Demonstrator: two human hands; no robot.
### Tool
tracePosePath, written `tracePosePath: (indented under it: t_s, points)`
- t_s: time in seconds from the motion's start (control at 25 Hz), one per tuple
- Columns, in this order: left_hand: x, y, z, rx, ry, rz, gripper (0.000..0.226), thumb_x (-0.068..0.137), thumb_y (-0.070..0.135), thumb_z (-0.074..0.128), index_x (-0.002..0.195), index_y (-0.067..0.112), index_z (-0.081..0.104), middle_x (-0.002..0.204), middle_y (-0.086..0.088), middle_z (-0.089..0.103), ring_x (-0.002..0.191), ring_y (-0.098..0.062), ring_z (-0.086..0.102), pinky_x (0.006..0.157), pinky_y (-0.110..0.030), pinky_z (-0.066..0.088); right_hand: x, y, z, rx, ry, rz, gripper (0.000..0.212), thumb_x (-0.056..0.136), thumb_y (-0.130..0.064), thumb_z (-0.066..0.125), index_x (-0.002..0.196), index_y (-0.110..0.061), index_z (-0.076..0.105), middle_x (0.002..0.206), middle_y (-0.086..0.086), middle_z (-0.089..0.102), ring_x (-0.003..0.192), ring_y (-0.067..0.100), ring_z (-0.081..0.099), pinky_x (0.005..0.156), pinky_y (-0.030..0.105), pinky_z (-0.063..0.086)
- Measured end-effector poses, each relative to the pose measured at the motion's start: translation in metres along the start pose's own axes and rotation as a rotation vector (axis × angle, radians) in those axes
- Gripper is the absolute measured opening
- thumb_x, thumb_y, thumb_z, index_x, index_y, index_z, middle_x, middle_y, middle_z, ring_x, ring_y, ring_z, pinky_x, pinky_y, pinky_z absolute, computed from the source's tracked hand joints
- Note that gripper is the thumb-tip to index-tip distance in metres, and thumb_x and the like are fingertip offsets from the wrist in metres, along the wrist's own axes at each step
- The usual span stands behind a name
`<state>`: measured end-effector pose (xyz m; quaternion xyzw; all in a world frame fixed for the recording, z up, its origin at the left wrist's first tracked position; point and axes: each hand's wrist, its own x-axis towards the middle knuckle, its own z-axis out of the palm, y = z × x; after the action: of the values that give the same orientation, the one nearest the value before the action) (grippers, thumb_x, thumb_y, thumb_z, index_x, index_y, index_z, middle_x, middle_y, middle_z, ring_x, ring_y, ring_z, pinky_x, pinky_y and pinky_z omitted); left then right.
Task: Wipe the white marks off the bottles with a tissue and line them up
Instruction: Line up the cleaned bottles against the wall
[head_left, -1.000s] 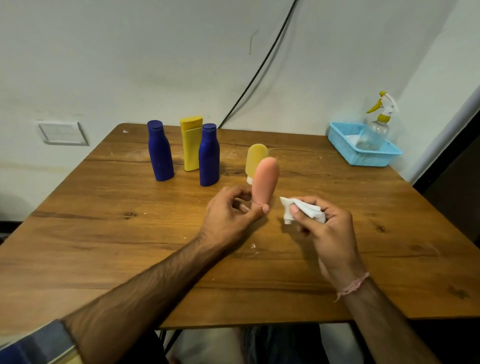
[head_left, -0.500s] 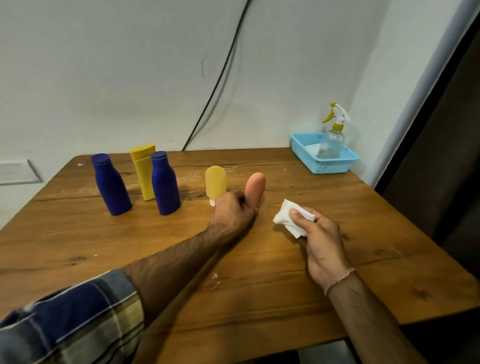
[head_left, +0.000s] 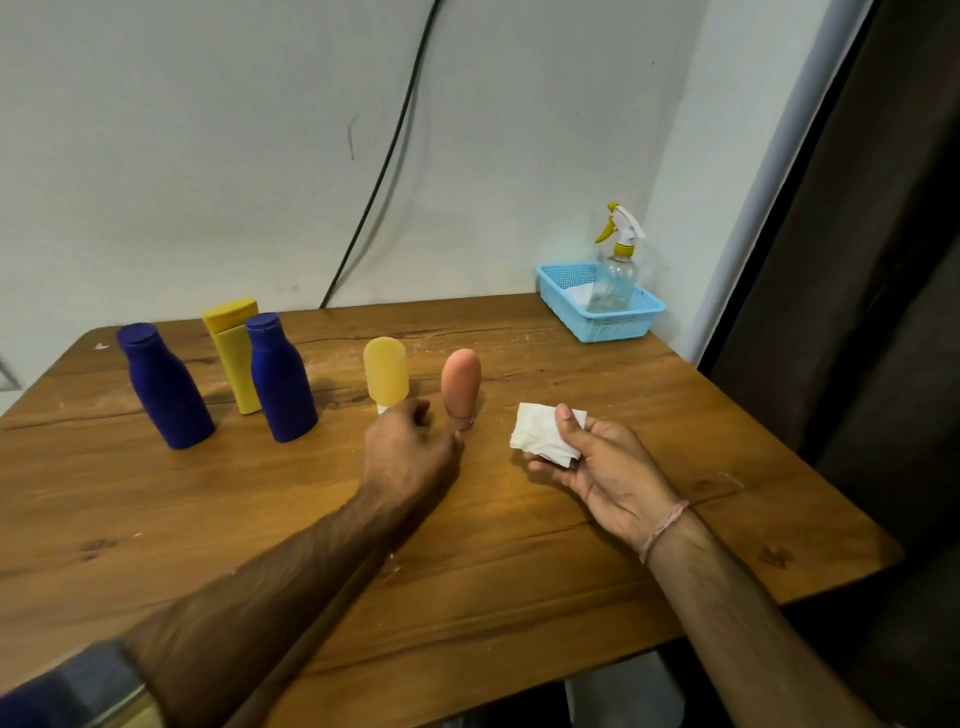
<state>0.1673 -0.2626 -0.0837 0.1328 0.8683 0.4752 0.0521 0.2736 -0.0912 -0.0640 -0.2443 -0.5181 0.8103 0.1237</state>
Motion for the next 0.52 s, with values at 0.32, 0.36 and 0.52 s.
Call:
tracePosePath:
  t_s: [0.32,0.36,0.52]
  points:
    - [-0.029,0.091,0.052,-0.682,-0.314,-0.124,0.021,0.098,0.024,0.067,0.106,0.005,0.071,0.089,-0.015,0.077,0.066,-0.019,0.068,0.062,-0.032,0.057,0.012,-0.039,-0.025,-0.158,-0.009,-0.103,0.017,0.097,-0.014,0.064,0.108,-0.004,0.071,0.095,0.014,0.077,0.078,0.020,0.072,0.061,0.028,0.059]
    - [-0.013,0.107,0.063,-0.681,-0.299,-0.136,0.014,0.095,0.016,0.069,0.104,0.005,0.068,0.091,-0.015,0.076,0.066,-0.017,0.068,0.060,-0.030,0.056,0.024,-0.052,-0.032,-0.150,0.013,-0.118,0.017,0.096,-0.012,0.066,0.110,-0.003,0.070,0.099,0.015,0.076,0.081,0.022,0.072,0.068,0.031,0.061]
    - [0.067,0.166,0.103,-0.545,-0.237,-0.035,0.027,0.087,-0.002,0.068,0.098,0.014,0.049,0.110,-0.018,0.066,0.084,-0.029,0.070,0.053,-0.033,0.059,0.090,-0.120,-0.060,-0.087,0.121,-0.175,0.018,0.092,0.008,0.065,0.102,-0.005,0.059,0.105,0.017,0.069,0.089,0.026,0.070,0.072,0.040,0.065]
